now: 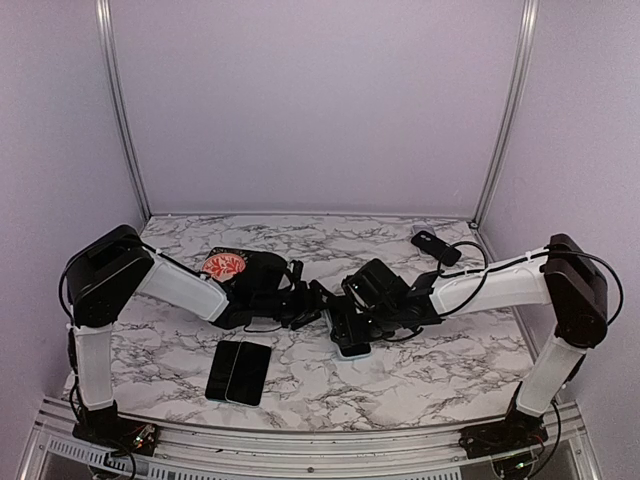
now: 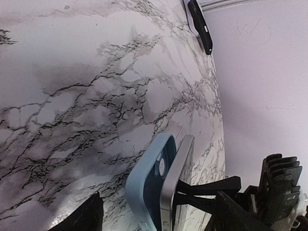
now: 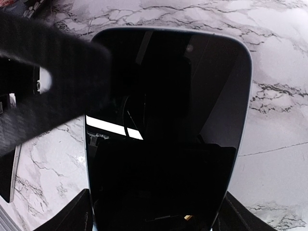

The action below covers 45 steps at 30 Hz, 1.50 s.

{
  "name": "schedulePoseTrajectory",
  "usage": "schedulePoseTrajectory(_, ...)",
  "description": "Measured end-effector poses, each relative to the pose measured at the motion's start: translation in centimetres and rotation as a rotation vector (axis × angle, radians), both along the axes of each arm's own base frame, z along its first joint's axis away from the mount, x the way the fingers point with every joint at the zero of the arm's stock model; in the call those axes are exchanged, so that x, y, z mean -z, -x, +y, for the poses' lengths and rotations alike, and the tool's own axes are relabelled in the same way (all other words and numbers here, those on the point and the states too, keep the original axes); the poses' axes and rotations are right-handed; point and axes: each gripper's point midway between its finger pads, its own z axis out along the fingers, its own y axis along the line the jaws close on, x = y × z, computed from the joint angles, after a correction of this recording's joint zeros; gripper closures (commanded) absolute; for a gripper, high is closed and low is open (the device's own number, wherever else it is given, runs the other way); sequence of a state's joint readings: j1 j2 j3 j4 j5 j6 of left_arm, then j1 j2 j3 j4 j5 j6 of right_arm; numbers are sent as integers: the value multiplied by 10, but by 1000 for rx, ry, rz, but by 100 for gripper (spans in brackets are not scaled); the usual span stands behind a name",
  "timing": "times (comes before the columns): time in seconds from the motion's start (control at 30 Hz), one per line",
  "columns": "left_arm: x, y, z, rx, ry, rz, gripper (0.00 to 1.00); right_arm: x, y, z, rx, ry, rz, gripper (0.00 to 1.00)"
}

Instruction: Put the phone into the phone case

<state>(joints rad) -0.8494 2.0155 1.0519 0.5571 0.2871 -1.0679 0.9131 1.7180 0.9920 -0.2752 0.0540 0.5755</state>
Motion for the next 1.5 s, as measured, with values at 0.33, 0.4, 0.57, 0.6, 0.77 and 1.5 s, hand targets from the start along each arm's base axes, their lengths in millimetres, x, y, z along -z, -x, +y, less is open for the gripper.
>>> schedulePoseTrajectory(0.33, -1, 5, -13, 35, 35, -6, 70, -7, -3, 1, 1, -20, -25, 100)
schedulePoseTrajectory(0.4, 0, 3, -15, 41, 39, -13, 76, -8, -3, 2, 1, -22, -29, 100)
schedulePoseTrajectory(0.57, -6, 2, -24, 78, 84, -40, 100, -6, -5, -2, 21, -17, -21, 100)
schedulePoseTrajectory(0.6, -7, 2, -25, 89, 85, -53, 100, -6, -6, -3, 24, -20, -16, 100)
schedulePoseTrajectory(0.77, -9, 1, -25, 120, 91, -83, 100, -6, -7, -4, 26, -24, -17, 56)
schedulePoseTrajectory(1.5, -62, 52, -21, 521, -50, -689, 100, -134, 15, -60, -236, -448, -484, 1)
